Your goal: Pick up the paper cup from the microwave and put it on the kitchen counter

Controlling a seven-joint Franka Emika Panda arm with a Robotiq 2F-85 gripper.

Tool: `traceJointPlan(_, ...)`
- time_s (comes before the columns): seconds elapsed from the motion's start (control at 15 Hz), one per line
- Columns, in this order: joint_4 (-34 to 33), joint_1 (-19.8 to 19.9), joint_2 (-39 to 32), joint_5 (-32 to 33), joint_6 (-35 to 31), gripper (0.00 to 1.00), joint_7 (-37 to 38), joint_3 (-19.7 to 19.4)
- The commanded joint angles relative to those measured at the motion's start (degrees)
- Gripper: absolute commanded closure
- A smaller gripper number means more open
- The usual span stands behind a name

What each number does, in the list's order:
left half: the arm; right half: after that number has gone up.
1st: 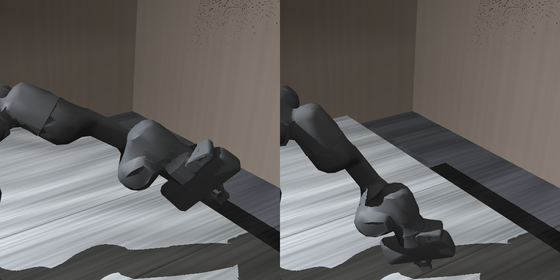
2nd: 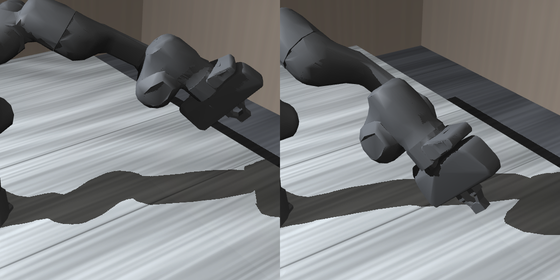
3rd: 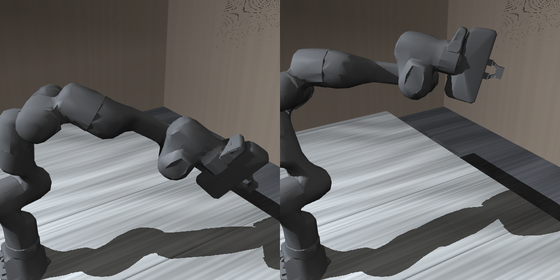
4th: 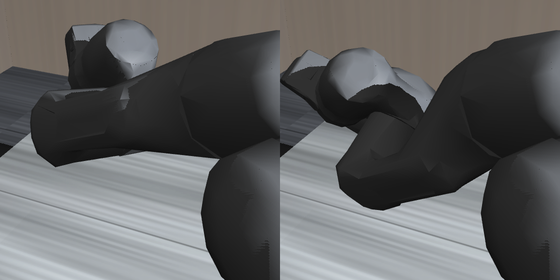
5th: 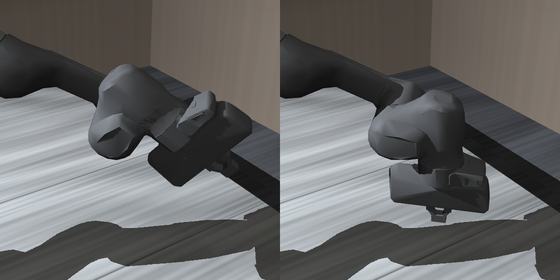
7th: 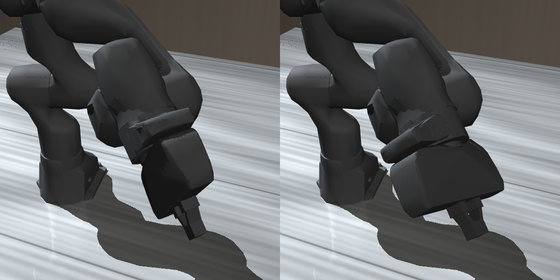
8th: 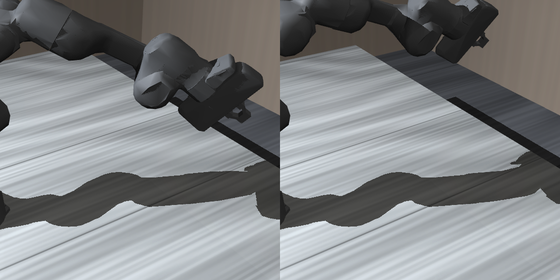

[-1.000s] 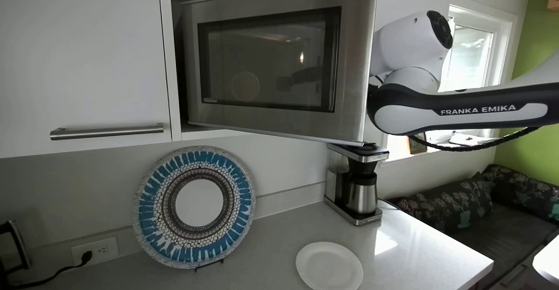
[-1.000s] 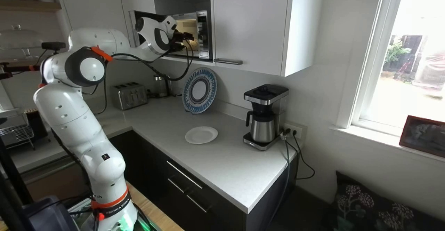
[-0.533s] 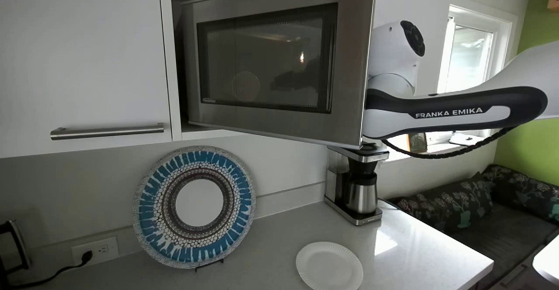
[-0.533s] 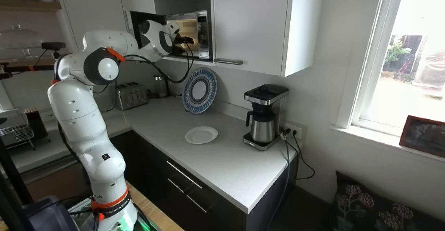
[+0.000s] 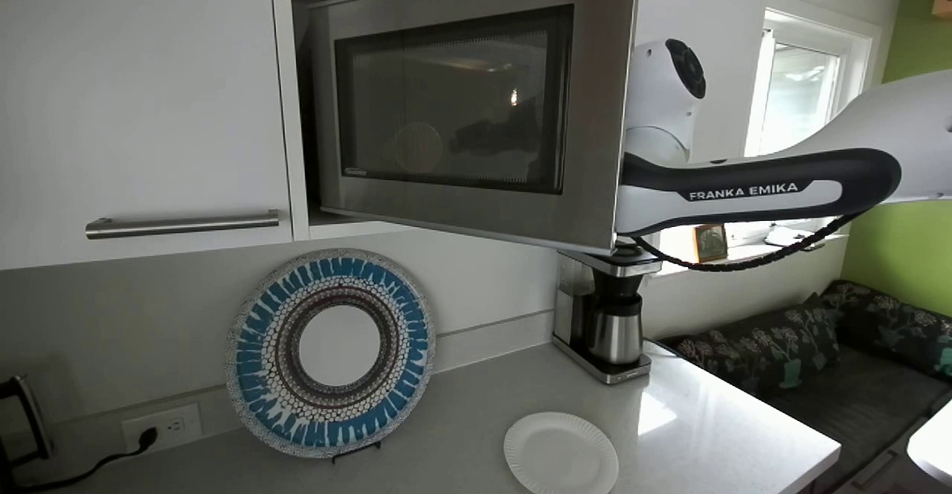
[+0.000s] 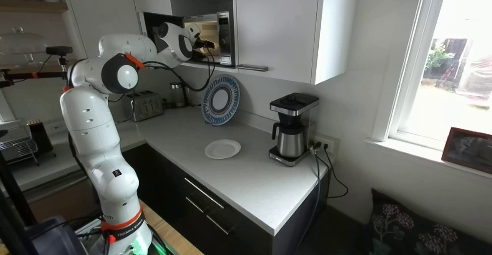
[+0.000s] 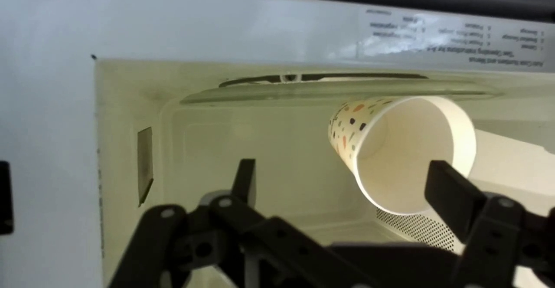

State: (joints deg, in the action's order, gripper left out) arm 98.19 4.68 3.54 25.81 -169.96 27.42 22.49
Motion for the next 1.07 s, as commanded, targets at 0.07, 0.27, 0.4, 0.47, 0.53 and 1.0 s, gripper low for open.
traceJointPlan(0.07, 0.00, 0.00, 0.02, 0.00, 0.00, 0.00, 0.00, 0.00)
traceJointPlan(0.27, 0.00, 0.00, 0.03, 0.00, 0.00, 0.00, 0.00, 0.00)
traceJointPlan(0.4, 0.00, 0.00, 0.03, 0.00, 0.00, 0.00, 0.00, 0.00)
traceJointPlan(0.47, 0.00, 0.00, 0.03, 0.00, 0.00, 0.00, 0.00, 0.00)
traceJointPlan(0.53, 0.00, 0.00, 0.03, 0.00, 0.00, 0.00, 0.00, 0.00)
traceJointPlan(1.0, -3.41, 0.05, -2.59, -1.85, 1.12, 0.00, -2.09, -0.63)
